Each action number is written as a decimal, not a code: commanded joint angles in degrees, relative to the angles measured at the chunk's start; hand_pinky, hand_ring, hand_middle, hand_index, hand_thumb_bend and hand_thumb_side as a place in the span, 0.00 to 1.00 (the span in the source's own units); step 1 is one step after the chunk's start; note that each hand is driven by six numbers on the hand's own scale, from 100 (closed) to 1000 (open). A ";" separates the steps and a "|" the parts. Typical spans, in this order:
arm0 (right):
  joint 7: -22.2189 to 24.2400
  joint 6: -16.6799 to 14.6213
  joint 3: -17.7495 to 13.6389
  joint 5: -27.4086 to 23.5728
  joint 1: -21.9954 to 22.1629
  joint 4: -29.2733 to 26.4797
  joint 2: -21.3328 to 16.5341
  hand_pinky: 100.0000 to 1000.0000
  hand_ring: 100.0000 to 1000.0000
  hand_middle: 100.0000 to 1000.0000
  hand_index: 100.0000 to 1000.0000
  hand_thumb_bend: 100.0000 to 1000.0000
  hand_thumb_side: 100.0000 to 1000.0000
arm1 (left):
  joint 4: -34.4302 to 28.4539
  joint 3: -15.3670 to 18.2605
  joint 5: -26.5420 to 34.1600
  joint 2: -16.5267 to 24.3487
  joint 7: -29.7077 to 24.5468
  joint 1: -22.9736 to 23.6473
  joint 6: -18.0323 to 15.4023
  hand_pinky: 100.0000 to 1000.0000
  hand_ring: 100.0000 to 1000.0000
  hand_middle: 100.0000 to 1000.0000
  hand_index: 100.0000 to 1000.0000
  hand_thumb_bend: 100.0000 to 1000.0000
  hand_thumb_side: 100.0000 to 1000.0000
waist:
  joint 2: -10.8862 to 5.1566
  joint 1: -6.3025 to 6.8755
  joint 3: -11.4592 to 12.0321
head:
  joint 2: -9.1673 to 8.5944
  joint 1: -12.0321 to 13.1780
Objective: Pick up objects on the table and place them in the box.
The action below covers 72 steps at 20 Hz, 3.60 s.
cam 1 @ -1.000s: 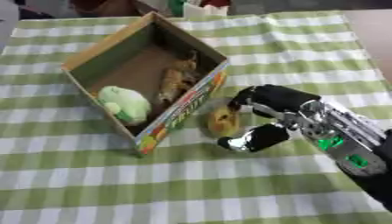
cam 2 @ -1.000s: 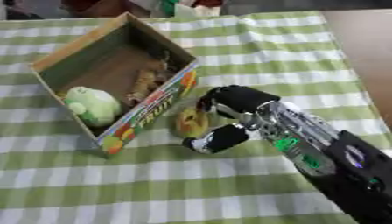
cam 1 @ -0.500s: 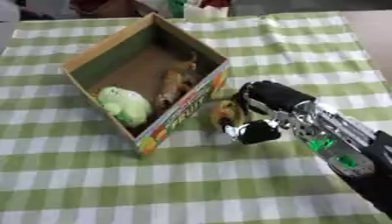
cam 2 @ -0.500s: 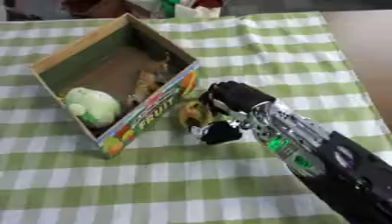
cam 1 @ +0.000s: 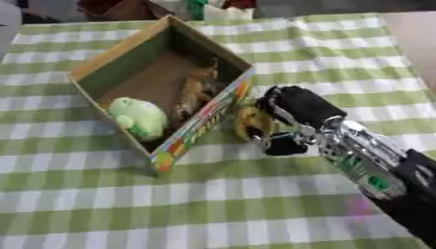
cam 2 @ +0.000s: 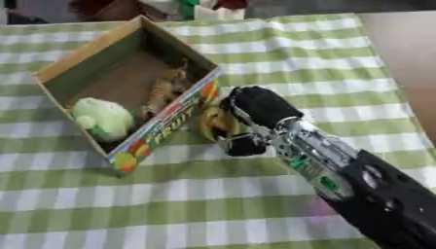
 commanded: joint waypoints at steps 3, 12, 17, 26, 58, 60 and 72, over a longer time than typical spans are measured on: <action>-1.58 1.93 -1.23 -3.58 -0.43 -4.56 -1.69 0.63 0.53 0.35 0.48 0.00 0.04 | -1.05 0.27 0.20 0.80 -0.25 -0.27 0.02 0.51 0.58 0.61 0.80 0.00 1.00 | -1.56 0.02 -0.20 | -0.59 -0.53; -0.15 6.56 -4.41 -9.12 0.14 -13.89 -4.95 0.64 0.53 0.36 0.49 0.00 0.08 | -1.05 0.45 0.06 1.09 -0.15 -0.01 0.09 0.51 0.58 0.61 0.80 0.00 1.00 | -2.29 -0.18 -0.66 | -0.05 -0.40; -0.97 5.93 -6.20 -11.18 -0.84 -15.73 -6.21 0.65 0.53 0.36 0.49 0.00 0.11 | -1.05 0.54 0.03 1.19 -0.06 0.15 0.11 0.51 0.58 0.61 0.80 0.00 1.00 | -2.70 -0.28 -0.90 | 0.24 0.68; -2.30 6.16 -8.73 -16.68 -9.59 -15.87 -6.93 0.66 0.54 0.36 0.50 0.00 0.15 | -1.05 0.44 0.02 1.27 -0.13 0.06 0.05 0.51 0.58 0.61 0.80 0.00 1.00 | -3.35 -0.58 -0.84 | 0.76 0.90; 10.45 3.22 -2.55 -4.11 -29.66 20.79 17.32 0.71 0.66 0.44 0.58 0.00 0.32 | -1.05 -0.23 0.52 0.59 -0.67 -1.38 -0.31 0.50 0.58 0.61 0.79 0.00 1.00 | -2.73 -1.53 0.82 | 0.33 0.52; 11.92 1.88 -3.12 -4.03 -29.85 23.40 17.72 0.72 0.67 0.45 0.59 0.00 0.35 | -1.05 -0.22 0.51 0.59 -0.66 -1.40 -0.31 0.50 0.58 0.61 0.79 0.00 1.00 | -2.78 -1.54 0.80 | 0.34 0.55; 14.85 -6.19 -5.62 -0.30 -31.41 34.81 18.87 0.82 0.88 0.79 0.86 0.00 0.87 | -1.05 -0.14 0.49 0.51 -0.59 -1.06 -0.11 0.50 0.58 0.61 0.79 0.00 1.00 | -3.12 -1.35 0.51 | 0.48 0.73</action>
